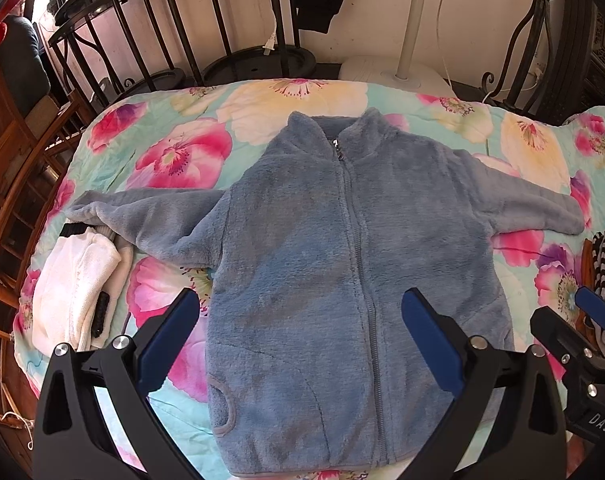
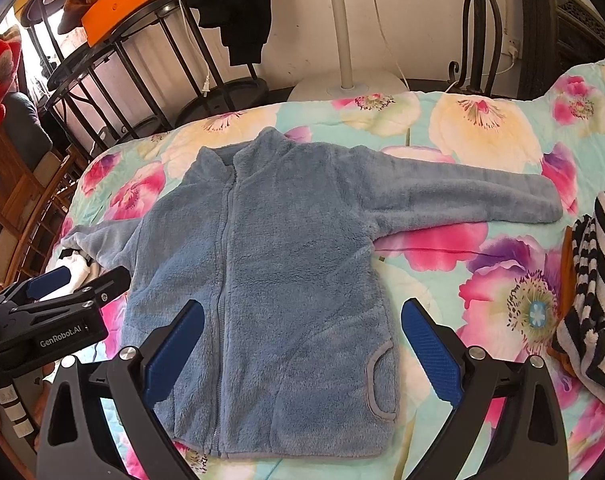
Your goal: Fold small clothes
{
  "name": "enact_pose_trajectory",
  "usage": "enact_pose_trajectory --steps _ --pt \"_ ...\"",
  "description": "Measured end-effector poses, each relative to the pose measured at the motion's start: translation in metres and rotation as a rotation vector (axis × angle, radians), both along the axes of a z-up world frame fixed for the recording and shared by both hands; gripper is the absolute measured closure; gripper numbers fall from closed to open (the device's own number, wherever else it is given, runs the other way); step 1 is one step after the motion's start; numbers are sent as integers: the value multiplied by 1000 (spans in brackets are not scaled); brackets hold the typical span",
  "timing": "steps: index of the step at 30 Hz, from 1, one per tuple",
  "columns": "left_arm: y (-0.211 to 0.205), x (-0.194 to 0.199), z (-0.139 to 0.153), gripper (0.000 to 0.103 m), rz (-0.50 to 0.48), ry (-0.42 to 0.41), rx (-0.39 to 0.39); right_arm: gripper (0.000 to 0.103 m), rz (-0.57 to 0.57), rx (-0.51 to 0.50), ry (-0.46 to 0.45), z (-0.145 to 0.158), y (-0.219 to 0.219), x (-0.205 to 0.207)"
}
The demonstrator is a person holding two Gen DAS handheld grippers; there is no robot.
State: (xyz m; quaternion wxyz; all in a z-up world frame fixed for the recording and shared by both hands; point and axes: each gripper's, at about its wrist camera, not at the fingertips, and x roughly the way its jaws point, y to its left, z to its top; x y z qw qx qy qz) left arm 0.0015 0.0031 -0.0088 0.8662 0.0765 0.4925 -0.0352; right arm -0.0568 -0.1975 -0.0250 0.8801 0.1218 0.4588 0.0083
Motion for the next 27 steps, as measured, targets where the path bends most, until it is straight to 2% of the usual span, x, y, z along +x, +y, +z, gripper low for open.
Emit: enact_pose_trajectory --steps 16,21,24,27 --pt "-6 0 -1 5 -1 2 0 4 -13 26 13 -2 -4 -3" --pt "-19 3 -1 5 -3 8 1 4 -27 49 25 -1 -10 3" --pt "-27 5 -3 5 -5 16 4 4 -50 89 41 -2 -24 13" --pt "-37 11 -9 5 -12 26 15 4 -121 124 69 -7 -48 28"
